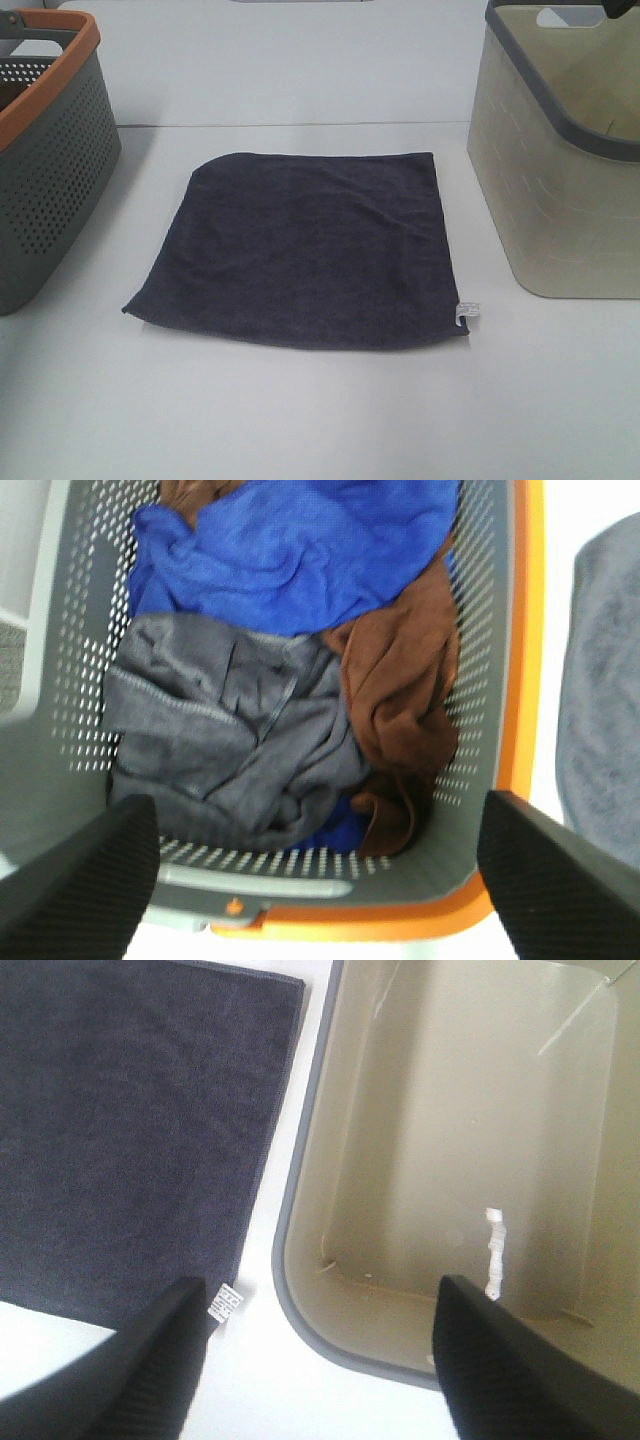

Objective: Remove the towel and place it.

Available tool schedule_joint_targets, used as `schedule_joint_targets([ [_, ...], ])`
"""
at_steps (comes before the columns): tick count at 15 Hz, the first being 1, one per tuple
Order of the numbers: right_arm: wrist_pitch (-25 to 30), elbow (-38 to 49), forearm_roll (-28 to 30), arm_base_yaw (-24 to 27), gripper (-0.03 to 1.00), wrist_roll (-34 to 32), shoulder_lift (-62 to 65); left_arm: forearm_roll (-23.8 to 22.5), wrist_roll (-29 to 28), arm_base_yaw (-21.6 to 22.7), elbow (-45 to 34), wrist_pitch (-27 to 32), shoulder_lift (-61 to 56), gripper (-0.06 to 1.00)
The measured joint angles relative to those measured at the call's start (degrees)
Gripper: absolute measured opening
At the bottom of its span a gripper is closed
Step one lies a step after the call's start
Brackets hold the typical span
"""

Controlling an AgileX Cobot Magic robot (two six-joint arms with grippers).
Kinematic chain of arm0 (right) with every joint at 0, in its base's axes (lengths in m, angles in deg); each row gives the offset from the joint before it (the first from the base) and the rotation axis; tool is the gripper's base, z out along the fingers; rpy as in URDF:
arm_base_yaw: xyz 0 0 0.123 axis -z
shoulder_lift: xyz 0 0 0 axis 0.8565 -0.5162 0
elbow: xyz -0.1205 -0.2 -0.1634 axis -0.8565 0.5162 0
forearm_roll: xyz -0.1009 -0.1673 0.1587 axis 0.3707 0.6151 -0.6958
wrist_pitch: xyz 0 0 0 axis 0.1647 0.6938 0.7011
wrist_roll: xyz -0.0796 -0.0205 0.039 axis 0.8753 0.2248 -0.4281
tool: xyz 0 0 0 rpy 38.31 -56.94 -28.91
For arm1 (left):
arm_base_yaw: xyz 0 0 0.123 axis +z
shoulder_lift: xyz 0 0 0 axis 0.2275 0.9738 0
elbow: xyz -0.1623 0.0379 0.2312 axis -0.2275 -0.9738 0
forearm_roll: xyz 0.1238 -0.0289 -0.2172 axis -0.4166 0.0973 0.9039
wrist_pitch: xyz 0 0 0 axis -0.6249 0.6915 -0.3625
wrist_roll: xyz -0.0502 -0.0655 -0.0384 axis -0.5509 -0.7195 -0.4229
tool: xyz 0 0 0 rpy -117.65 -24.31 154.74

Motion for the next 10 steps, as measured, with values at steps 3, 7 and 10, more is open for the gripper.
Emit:
schedule_joint_targets([
  [3, 0.0, 7.05, 0.0, 0.0, 0.65, -0.29, 6.93, -1.72, -0.23, 0.06, -10.08, 0.11, -7.85, 0.81],
  [7, -0.74, 25.32, -0.29, 0.0, 0.65, 0.0, 19.71, -1.2, -0.63, 0.06, -25.78, -1.78, -23.84, 0.81],
  [10, -5.1, 37.99, -2.06, 0.0, 0.67, 0.34, 31.4, -1.2, -0.86, 0.06, -36.67, -6.02, -36.5, 0.84],
])
